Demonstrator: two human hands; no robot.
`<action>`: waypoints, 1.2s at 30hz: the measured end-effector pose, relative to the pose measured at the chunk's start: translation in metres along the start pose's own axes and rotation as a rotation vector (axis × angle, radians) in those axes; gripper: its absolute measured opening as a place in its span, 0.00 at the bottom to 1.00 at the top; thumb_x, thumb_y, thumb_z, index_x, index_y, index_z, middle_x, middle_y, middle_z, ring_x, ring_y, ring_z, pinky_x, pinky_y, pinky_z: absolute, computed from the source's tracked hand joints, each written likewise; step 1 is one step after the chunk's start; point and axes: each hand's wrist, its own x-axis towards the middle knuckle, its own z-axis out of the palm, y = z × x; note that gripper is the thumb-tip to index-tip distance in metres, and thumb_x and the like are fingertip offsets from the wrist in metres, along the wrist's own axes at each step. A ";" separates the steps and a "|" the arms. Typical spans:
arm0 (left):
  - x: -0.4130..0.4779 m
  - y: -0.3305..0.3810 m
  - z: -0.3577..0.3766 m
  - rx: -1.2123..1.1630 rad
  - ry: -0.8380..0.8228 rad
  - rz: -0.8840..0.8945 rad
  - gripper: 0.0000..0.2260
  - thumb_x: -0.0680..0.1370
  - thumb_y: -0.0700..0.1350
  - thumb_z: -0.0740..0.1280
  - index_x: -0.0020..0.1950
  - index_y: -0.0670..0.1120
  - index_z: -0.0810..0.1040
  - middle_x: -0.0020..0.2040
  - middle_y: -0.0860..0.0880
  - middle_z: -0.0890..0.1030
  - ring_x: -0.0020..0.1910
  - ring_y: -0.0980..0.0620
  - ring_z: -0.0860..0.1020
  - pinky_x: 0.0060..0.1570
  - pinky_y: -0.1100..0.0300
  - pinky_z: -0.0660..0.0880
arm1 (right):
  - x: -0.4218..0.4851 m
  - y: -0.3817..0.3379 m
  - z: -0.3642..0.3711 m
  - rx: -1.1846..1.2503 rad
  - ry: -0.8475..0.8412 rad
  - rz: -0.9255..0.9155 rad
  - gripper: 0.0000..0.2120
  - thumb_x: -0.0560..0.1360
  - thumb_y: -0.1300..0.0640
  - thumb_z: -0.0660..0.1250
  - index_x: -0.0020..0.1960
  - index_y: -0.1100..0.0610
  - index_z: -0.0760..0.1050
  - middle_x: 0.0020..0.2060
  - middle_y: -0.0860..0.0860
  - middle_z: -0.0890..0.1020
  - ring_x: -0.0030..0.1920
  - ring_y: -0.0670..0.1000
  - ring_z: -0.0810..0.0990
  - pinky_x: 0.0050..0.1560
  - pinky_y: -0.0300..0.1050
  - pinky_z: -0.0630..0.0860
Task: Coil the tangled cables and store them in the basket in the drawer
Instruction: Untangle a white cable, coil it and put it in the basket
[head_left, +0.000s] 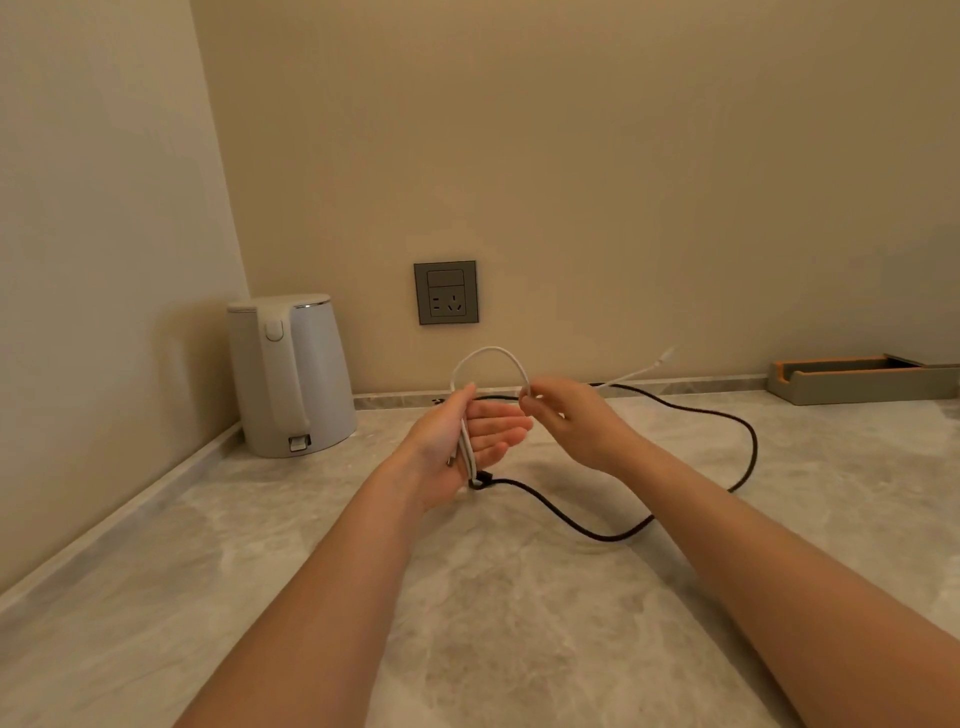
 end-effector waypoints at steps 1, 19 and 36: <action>0.001 0.002 -0.001 -0.038 0.013 0.026 0.24 0.84 0.50 0.51 0.44 0.36 0.79 0.34 0.43 0.84 0.27 0.55 0.81 0.23 0.67 0.75 | 0.001 -0.002 -0.001 0.056 0.032 0.015 0.09 0.80 0.59 0.60 0.42 0.57 0.74 0.36 0.50 0.78 0.38 0.47 0.76 0.43 0.42 0.71; 0.007 0.010 -0.018 -0.468 0.227 0.187 0.19 0.84 0.46 0.53 0.43 0.38 0.77 0.29 0.46 0.82 0.22 0.58 0.78 0.20 0.68 0.72 | -0.017 0.060 -0.027 -0.690 0.172 0.593 0.14 0.79 0.45 0.60 0.54 0.54 0.78 0.59 0.54 0.74 0.62 0.57 0.67 0.57 0.52 0.69; 0.013 0.015 -0.034 -0.514 0.313 0.169 0.20 0.84 0.50 0.52 0.42 0.39 0.75 0.23 0.49 0.76 0.17 0.60 0.69 0.17 0.69 0.65 | 0.003 -0.006 -0.021 0.038 0.199 0.173 0.11 0.81 0.61 0.55 0.61 0.58 0.72 0.29 0.50 0.68 0.31 0.50 0.67 0.37 0.54 0.73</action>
